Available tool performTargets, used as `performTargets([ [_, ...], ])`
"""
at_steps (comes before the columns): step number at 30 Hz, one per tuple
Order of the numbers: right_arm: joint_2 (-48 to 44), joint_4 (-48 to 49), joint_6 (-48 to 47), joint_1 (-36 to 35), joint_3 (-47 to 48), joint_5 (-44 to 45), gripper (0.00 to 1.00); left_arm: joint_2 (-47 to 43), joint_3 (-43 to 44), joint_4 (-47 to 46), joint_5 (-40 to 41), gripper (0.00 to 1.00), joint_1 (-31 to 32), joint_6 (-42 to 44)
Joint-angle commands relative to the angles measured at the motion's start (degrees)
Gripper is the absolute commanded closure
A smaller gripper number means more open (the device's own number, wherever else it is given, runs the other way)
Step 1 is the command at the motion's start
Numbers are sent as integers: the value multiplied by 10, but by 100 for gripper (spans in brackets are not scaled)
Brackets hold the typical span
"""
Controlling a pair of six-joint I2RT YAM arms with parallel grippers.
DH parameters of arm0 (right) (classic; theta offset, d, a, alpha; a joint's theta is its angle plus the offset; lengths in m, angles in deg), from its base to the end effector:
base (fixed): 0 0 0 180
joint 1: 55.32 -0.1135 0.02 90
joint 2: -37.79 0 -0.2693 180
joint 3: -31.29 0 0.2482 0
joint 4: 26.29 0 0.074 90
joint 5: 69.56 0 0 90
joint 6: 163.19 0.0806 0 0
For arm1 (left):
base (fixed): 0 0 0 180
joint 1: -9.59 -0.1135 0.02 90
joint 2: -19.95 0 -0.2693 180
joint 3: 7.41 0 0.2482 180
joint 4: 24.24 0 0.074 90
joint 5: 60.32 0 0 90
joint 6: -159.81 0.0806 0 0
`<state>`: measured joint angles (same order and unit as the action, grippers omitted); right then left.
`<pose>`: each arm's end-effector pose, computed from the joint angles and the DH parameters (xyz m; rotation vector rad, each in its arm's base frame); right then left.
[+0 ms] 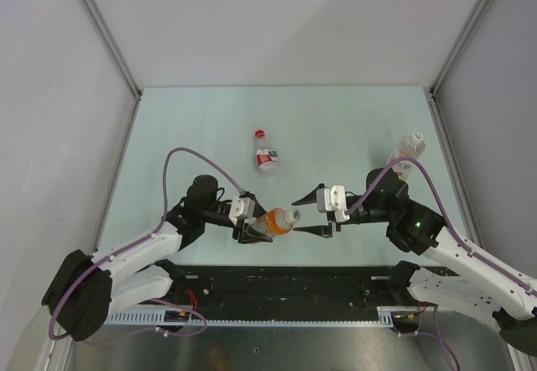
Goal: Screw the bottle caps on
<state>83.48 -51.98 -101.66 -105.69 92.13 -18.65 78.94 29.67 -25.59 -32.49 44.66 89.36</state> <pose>0.0921 0.1908 0.3461 -1.4851 1.0070 0.8715 0.1359 -0.1825 0.2125 1.4604 1.2261 -1.2157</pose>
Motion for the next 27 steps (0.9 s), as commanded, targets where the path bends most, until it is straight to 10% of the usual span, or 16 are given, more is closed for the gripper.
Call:
performTargets([
  [1,4,21,13,-4,4,-8,43,3,26,-1,-20,100,-3,13],
  [17,26,21,107,-13,4,46,83,-53,43,6,48,100,-3,-7],
  [27,113,53,477,-24,4,302,100,-116,80,-8,423,100,80,-13],
])
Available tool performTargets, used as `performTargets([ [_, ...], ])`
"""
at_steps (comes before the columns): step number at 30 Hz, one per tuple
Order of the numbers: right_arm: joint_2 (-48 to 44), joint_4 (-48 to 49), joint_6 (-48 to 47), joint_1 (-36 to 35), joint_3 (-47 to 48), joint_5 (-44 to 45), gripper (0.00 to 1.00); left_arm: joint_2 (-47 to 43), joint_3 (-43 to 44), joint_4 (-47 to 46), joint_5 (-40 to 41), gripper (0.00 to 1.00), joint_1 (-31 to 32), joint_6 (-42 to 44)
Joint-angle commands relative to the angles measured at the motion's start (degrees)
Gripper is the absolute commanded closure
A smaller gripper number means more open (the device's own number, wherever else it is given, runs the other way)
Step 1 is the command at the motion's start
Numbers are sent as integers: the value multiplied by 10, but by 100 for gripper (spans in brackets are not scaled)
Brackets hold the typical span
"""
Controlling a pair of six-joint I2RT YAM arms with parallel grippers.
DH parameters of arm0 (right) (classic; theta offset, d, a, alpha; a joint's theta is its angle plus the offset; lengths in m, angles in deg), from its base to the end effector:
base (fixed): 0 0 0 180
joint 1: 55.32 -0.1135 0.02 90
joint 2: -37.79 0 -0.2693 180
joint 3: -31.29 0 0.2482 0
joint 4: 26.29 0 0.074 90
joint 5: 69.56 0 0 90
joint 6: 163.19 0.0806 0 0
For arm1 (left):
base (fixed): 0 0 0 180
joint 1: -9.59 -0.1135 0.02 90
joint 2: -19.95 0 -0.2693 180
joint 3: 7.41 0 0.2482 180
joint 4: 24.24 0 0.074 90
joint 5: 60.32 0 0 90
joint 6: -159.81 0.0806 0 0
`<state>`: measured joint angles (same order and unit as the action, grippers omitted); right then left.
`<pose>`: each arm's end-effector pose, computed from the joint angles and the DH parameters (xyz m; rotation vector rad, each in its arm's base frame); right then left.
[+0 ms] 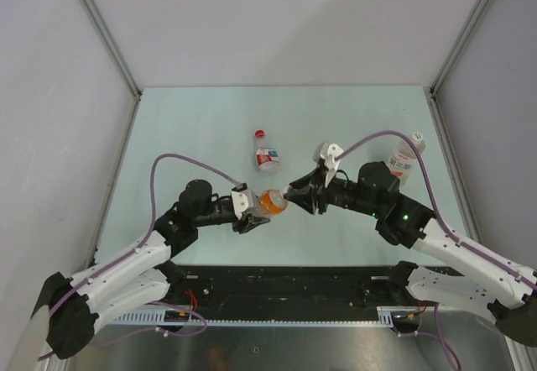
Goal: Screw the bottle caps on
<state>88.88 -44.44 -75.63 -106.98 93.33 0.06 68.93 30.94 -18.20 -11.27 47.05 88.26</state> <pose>0.1287 0.2079 0.3515 -1.0473 1.4387 0.9325 0.1396 -0.1735 0.2322 1.2951 1.3653 -0.8906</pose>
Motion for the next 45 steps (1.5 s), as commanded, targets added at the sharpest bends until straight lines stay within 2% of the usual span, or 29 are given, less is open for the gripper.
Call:
performTargets([
  [1,72,-20,268,-11,-6,130,100,-9,73,-87,265,100,74,4],
  [3,101,-22,357,-11,-3,173,100,13,86,-97,352,100,100,10],
  [7,150,-25,484,-10,-1,272,100,61,95,-133,454,100,128,1],
  [11,170,-33,540,-4,6,325,100,92,90,-158,522,100,141,-6],
  [14,163,-18,533,-3,8,338,100,104,81,-162,530,100,145,-11],
  [18,133,21,473,5,10,322,81,103,62,-166,511,100,145,-23],
  [20,113,31,433,14,13,301,62,99,51,-167,499,100,145,-25],
  [24,62,36,347,49,17,208,13,86,30,-167,478,100,146,-36],
  [26,30,36,294,72,18,138,4,72,18,-167,454,100,145,-39],
  [30,-32,20,111,111,11,8,1,44,-2,-166,403,100,142,-41],
  [36,-107,20,-50,143,-31,-186,1,10,-20,-158,296,100,133,-34],
  [39,-124,-18,-145,146,-45,-285,3,-1,-19,-125,208,100,129,-14],
  [43,-139,-64,-216,145,-47,-342,8,7,-2,-49,91,99,127,34],
  [45,-145,-70,-226,146,-47,-347,9,15,3,-35,76,99,126,39],
])
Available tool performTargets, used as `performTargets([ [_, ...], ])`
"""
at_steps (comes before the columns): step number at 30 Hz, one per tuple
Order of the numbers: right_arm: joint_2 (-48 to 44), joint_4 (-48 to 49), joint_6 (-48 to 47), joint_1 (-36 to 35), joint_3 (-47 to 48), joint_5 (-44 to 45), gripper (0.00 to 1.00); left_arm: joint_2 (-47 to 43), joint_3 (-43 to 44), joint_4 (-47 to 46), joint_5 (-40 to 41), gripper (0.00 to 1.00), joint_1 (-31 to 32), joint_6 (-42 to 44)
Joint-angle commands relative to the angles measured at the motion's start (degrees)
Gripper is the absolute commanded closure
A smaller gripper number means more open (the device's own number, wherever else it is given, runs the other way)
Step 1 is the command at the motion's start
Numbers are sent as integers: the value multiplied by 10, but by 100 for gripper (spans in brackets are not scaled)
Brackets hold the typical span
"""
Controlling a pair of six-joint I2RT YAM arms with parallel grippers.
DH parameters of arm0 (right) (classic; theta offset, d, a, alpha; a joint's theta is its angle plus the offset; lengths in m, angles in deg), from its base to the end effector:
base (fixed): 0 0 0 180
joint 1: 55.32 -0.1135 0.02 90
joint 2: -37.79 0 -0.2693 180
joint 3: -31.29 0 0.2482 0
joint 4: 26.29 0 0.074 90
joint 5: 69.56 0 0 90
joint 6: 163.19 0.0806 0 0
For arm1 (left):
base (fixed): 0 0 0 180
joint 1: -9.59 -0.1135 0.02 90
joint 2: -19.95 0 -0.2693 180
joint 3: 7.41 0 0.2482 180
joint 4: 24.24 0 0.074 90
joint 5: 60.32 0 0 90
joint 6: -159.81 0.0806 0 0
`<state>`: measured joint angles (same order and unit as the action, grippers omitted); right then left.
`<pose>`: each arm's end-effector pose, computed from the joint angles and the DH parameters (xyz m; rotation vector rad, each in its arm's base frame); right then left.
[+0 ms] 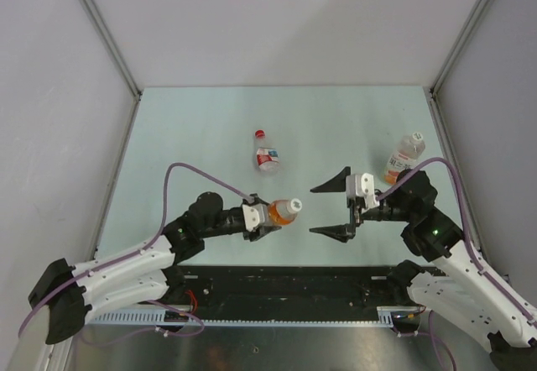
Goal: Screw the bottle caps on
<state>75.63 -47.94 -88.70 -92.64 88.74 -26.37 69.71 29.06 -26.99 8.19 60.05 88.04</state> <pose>0.0997 0.1499 0.3574 -1.2685 1.0994 0.9411 0.1262 -0.1993 0.2348 1.2349 1.3101 -0.7345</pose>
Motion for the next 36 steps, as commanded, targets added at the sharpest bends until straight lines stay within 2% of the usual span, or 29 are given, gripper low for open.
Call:
performTargets([
  [1,-13,-37,-99,2,-1,-85,9,12,24,55,-118,99,-4,40],
  [17,45,-14,-68,-27,-2,-63,36,51,45,66,-145,99,-3,44],
  [27,48,-25,-73,-69,-2,-12,43,61,55,67,-141,98,-3,32],
  [31,44,-23,-66,-84,-2,19,56,61,56,66,-143,98,-3,29],
  [36,47,-16,-48,-93,-2,51,78,51,61,66,-130,99,-3,23],
])
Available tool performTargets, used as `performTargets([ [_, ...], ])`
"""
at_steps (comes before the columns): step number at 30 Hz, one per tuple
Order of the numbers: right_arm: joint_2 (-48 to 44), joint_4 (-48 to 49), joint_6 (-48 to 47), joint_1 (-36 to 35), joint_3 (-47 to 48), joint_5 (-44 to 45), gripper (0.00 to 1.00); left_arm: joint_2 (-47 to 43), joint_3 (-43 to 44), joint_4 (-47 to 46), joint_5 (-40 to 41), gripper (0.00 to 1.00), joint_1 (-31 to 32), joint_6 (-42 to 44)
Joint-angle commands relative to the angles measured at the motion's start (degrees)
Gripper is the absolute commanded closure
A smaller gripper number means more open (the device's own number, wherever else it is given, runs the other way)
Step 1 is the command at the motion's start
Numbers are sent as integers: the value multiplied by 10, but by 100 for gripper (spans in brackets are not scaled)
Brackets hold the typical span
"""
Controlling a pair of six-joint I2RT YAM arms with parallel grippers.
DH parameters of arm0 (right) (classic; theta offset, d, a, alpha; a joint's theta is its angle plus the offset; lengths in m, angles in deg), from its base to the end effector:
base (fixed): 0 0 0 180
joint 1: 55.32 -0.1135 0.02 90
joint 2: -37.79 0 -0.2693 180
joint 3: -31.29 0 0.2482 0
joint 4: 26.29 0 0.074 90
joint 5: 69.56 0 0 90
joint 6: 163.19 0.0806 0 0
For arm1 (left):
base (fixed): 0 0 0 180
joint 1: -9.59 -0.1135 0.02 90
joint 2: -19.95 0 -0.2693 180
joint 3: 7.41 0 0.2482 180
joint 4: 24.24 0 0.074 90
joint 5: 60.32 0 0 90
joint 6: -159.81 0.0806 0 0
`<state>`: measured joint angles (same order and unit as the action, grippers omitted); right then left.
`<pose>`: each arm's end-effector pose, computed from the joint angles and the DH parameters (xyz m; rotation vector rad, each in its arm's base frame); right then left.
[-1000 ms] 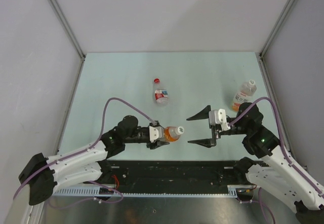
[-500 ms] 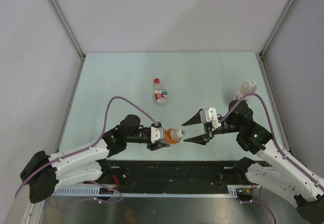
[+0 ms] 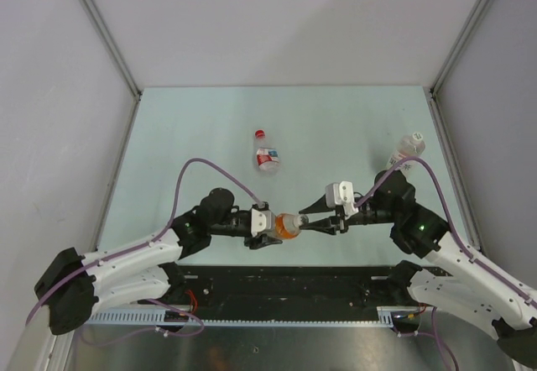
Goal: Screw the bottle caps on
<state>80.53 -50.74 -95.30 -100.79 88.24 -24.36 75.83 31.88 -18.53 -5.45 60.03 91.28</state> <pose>0.0941 0.1766 0.3339 -1.4321 1.0873 0.9738 0.1147 -0.2117 0.2125 1.4849 1.3398 -0.9278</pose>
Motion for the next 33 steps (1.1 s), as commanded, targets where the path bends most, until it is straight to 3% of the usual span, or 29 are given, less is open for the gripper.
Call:
performTargets([
  [1,1,14,25,-14,3,46,81,-16,36,-20,18,99,-3,-12],
  [5,26,43,133,-26,4,164,97,-49,53,-50,128,100,-2,-41],
  [7,45,63,279,-28,7,272,99,-63,56,-87,213,100,0,-56],
  [10,83,39,572,-36,6,481,100,-62,56,-156,333,100,6,-53],
  [12,112,39,684,-55,3,591,100,-42,66,-179,377,100,11,-39],
  [17,128,89,808,-93,1,745,100,15,90,-196,422,100,20,1],
  [21,130,142,835,-95,3,761,100,42,91,-205,454,100,20,3],
  [24,137,147,800,-95,15,756,100,57,85,-208,460,100,21,2],
  [26,130,151,749,-90,23,741,93,55,70,-207,449,100,21,3],
  [27,122,159,713,-85,24,726,85,49,60,-207,432,100,21,1],
  [29,100,181,629,-69,25,676,66,33,35,-206,393,100,22,-5],
  [33,44,212,450,-36,25,524,19,-2,-6,-189,322,100,21,-28],
])
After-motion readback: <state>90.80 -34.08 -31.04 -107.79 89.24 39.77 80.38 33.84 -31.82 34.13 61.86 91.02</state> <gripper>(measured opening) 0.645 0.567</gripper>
